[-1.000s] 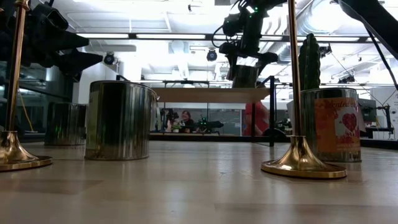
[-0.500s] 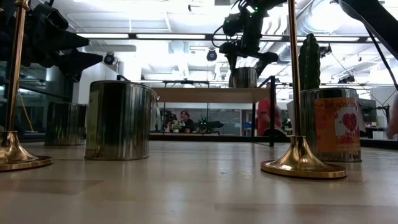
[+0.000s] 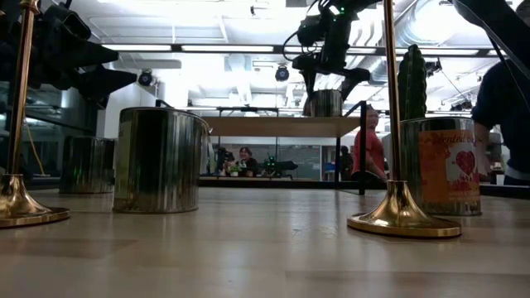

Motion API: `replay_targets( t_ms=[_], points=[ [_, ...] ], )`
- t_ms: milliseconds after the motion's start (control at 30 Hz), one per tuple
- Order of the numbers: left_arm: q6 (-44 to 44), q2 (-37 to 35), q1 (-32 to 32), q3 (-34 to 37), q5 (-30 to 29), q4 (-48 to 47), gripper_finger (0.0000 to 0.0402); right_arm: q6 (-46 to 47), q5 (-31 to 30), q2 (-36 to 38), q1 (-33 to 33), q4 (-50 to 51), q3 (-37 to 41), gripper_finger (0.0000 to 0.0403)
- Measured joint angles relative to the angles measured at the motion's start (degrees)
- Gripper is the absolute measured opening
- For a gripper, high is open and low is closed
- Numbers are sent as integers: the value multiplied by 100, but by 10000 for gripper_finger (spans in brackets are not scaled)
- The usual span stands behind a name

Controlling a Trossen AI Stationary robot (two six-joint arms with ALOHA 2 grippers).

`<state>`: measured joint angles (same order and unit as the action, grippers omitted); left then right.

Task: Pick & Place candle stick holders
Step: Put the silver scented candle on the shelf

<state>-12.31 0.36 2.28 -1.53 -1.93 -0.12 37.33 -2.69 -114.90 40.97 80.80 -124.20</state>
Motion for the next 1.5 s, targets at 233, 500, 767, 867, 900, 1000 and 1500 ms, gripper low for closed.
replay_targets(
  t_ms=[233,500,767,867,900,1000,1500],
  points=[
    [1,-1,0,1,0,0,243,-25,-14,184,-31,1,0,384],
    [0,0,-1,1,0,0,243,-32,-194,403,-122,233,2,385],
    [1,0,1,1,0,0,243,-162,-174,815,-508,723,2,385],
    [1,0,1,1,0,0,243,-293,-182,1082,-818,932,54,385],
    [1,0,-1,0,0,0,243,-316,-144,1217,-937,906,139,385],
    [-1,0,1,-1,-2,0,243,-385,90,1573,-1322,932,436,385],
    [1,0,1,-1,0,0,243,-1410,139,3360,-3361,780,2937,385]
  ],
)
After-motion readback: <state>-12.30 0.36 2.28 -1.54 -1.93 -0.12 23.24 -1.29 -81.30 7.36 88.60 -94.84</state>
